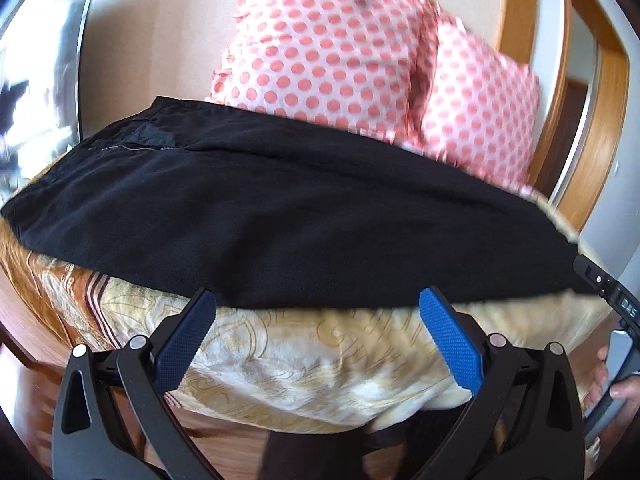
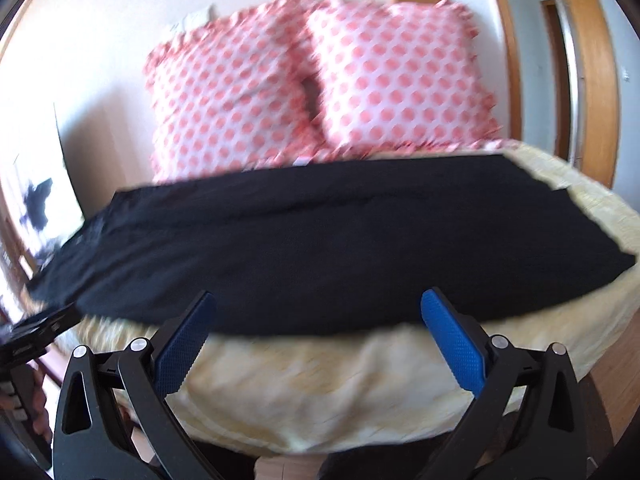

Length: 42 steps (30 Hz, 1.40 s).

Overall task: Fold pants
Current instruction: 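Reach the right gripper to the pants leg end and close on it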

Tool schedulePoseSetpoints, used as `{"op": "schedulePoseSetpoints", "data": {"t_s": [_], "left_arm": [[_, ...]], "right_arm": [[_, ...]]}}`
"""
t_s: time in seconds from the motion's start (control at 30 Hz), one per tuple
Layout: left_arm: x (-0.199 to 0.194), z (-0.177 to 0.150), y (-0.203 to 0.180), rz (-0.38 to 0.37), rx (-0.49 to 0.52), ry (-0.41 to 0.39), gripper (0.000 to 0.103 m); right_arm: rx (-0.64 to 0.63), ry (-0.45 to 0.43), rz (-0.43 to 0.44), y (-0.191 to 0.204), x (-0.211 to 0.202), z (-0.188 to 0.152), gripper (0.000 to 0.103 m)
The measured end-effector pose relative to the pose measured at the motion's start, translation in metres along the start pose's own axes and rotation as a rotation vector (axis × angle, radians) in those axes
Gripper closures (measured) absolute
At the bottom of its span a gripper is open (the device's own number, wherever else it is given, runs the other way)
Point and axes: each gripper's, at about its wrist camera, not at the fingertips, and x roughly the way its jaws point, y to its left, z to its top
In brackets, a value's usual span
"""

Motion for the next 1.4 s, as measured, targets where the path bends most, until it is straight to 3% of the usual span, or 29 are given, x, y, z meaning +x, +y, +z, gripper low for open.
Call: {"op": "schedulePoseSetpoints", "data": {"t_s": [0.07,0.27,0.43,0.53,0.73,0.93,1.03,1.13,1.23,1.3,1.4], "left_arm": [[-0.002,0.011,0.001,-0.006,-0.025,-0.021,0.002],[0.019,0.056,-0.015,0.081,0.057,-0.061,0.002],[0.048,0.081,-0.030,0.145,0.127,-0.056,0.002],[0.065,0.084,-0.034,0.133,0.119,-0.031,0.002],[0.088,0.081,-0.034,0.100,0.109,0.030,0.002],[0.097,0.079,-0.034,0.096,0.136,0.041,0.002],[0.100,0.079,-0.034,0.098,0.145,0.045,0.002],[0.100,0.077,-0.033,0.099,0.146,0.049,0.002],[0.098,0.076,-0.031,0.096,0.140,0.049,0.002],[0.095,0.076,-0.030,0.098,0.133,0.049,0.002],[0.088,0.074,-0.028,0.101,0.118,0.042,0.002]], "right_arm": [[0.014,-0.023,-0.061,-0.021,0.002,0.030,0.001],[0.099,0.084,-0.126,-0.073,0.076,0.118,0.001],[0.132,0.190,-0.313,-0.113,0.171,0.183,0.001],[0.181,0.254,-0.434,-0.138,0.226,0.205,0.005],[0.339,0.391,-0.626,-0.191,0.309,0.209,0.025],[0.380,0.463,-0.743,-0.210,0.343,0.192,0.036],[0.406,0.496,-0.761,-0.218,0.347,0.182,0.043],[0.405,0.460,-0.740,-0.220,0.340,0.174,0.047],[0.399,0.418,-0.731,-0.225,0.326,0.168,0.075],[0.443,0.377,-0.668,-0.233,0.312,0.164,0.094],[0.536,0.304,-0.534,-0.240,0.283,0.159,0.100]]}}
